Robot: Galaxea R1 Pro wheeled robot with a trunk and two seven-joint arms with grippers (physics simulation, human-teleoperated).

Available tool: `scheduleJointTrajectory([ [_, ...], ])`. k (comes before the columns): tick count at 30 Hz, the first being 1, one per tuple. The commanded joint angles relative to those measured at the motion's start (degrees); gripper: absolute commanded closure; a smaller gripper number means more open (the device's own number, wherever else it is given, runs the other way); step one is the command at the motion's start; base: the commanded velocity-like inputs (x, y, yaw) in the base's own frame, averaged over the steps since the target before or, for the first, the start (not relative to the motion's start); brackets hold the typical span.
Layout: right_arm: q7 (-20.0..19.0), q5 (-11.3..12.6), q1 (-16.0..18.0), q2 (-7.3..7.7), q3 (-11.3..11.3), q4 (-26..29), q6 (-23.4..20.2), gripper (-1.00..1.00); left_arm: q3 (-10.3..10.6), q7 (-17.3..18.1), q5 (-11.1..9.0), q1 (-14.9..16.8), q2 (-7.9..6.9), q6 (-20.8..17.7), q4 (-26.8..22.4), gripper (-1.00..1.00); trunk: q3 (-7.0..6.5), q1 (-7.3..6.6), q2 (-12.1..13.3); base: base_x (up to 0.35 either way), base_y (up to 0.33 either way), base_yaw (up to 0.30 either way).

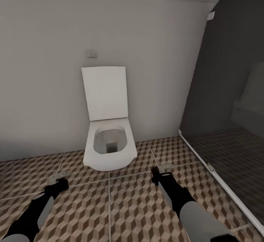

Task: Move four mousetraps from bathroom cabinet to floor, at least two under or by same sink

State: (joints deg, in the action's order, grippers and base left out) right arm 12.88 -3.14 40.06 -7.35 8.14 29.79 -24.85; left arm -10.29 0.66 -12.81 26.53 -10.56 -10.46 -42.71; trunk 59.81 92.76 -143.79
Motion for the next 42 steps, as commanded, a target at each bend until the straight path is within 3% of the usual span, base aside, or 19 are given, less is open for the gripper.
scheduleJointTrajectory([
  [1, 0.13, -0.11, 0.02, 0.08, 0.14, 0.12, -0.41, 1.00, -0.08, 0.13, -0.52, 0.01, 0.01, -0.36, -0.09, 1.00, 0.06, 0.02, -0.02, 0.321, 0.000, 0.149],
  [8, 0.13, -0.11, 0.02, 0.31, -0.12, 0.34, -0.44, 1.00, -0.08, 0.15, -0.31, 0.01, 0.01, -0.35, -0.15, 1.00, 0.06, 0.02, -0.02, 0.195, 0.000, 0.040],
  [24, 0.49, -0.14, 0.02, 0.25, -0.19, 0.35, -0.32, 1.00, -0.02, 0.20, -0.47, 0.01, 0.10, -0.49, -0.44, 1.00, 0.06, 0.02, -0.02, 0.009, 0.000, 0.001],
  [30, 3.03, -0.12, 0.02, -0.08, -0.26, 0.60, -0.01, 1.00, 0.00, -0.06, -0.47, 0.01, 0.41, -1.04, -0.78, 1.00, 0.06, 0.02, -0.02, 0.000, 0.000, 0.000],
  [37, 6.65, 0.14, 0.37, -0.30, -0.92, 0.94, 3.84, 1.00, 0.13, -0.20, -0.75, 0.33, 2.01, -2.01, -0.55, 1.00, 0.06, 0.02, -0.02, 0.000, 0.000, 0.000],
  [42, 7.45, 1.52, 3.96, -0.20, -1.72, -4.12, 5.07, 1.00, 0.23, -0.15, -0.36, 0.45, 2.22, -3.37, 0.49, 1.00, 0.06, 0.02, -0.02, 0.000, 0.000, 0.000],
])
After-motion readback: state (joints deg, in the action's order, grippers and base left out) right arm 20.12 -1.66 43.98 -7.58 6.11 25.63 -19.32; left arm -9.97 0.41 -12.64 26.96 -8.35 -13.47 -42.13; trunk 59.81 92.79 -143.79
